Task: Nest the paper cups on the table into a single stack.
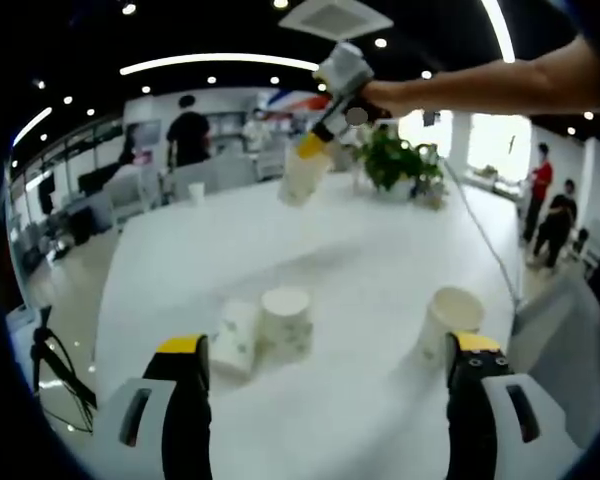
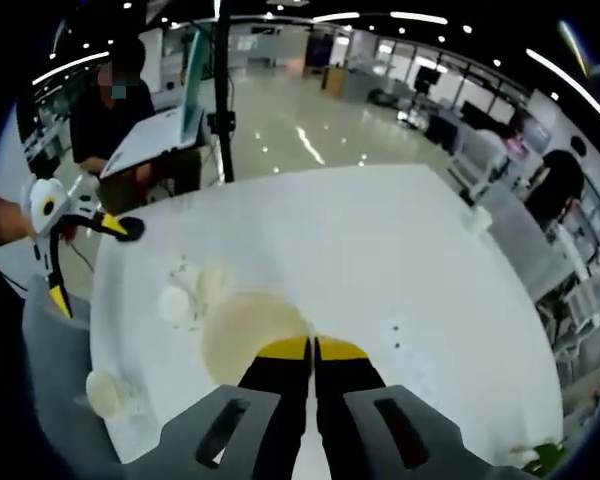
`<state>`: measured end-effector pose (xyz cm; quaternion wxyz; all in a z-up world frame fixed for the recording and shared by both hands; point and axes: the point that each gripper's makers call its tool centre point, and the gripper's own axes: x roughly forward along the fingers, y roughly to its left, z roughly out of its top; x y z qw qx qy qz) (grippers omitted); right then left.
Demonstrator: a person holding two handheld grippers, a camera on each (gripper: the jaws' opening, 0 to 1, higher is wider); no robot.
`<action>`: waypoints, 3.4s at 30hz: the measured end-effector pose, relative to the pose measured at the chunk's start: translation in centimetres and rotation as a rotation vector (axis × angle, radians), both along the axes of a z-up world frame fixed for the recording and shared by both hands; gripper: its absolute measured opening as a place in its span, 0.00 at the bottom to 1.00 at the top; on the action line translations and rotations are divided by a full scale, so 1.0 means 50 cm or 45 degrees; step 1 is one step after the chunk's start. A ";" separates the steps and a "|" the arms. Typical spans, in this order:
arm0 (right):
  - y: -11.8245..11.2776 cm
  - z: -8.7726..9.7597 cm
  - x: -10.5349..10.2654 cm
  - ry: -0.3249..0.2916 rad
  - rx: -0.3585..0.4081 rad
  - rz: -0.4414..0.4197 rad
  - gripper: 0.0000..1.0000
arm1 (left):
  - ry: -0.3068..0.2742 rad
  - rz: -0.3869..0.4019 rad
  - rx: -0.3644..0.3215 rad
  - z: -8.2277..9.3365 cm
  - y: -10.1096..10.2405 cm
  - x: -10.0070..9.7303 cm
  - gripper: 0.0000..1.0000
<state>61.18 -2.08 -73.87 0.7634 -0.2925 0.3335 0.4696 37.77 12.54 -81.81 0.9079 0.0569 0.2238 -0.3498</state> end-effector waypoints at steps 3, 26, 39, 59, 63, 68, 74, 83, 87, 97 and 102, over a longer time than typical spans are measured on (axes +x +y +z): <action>0.000 0.004 -0.008 0.017 -0.002 0.001 0.00 | -0.006 -0.001 -0.002 0.003 0.001 0.006 0.96; -0.011 0.026 -0.052 0.081 -0.040 0.002 0.00 | -0.001 -0.075 0.022 -0.001 -0.007 0.019 0.98; -0.042 0.028 -0.099 0.103 -0.062 -0.024 0.00 | 0.001 -0.082 0.022 0.010 -0.010 0.008 0.98; -0.049 0.017 -0.180 0.213 -0.047 -0.027 0.00 | 0.015 -0.090 0.024 0.016 -0.024 0.003 0.98; -0.054 0.019 -0.184 0.208 -0.045 -0.032 0.00 | 0.015 -0.093 0.027 0.017 -0.028 0.004 0.98; -0.057 0.019 -0.190 0.212 -0.044 -0.036 0.00 | 0.011 -0.090 0.023 0.021 -0.026 0.007 0.98; -0.055 0.019 -0.204 0.220 -0.038 -0.034 0.00 | 0.007 -0.086 0.029 0.021 -0.024 0.009 0.98; -0.057 0.013 -0.226 0.231 -0.052 -0.029 0.00 | 0.010 -0.083 0.032 0.016 -0.021 0.006 0.98; -0.057 0.011 -0.241 0.239 -0.057 -0.024 0.00 | 0.015 -0.078 0.039 0.011 -0.016 0.007 0.98; -0.064 -0.008 -0.283 0.284 -0.069 -0.023 0.00 | 0.031 -0.074 0.032 0.002 -0.015 -0.003 0.98; -0.068 -0.015 -0.304 0.303 -0.083 -0.032 0.00 | 0.038 -0.082 0.035 -0.004 -0.018 -0.011 0.98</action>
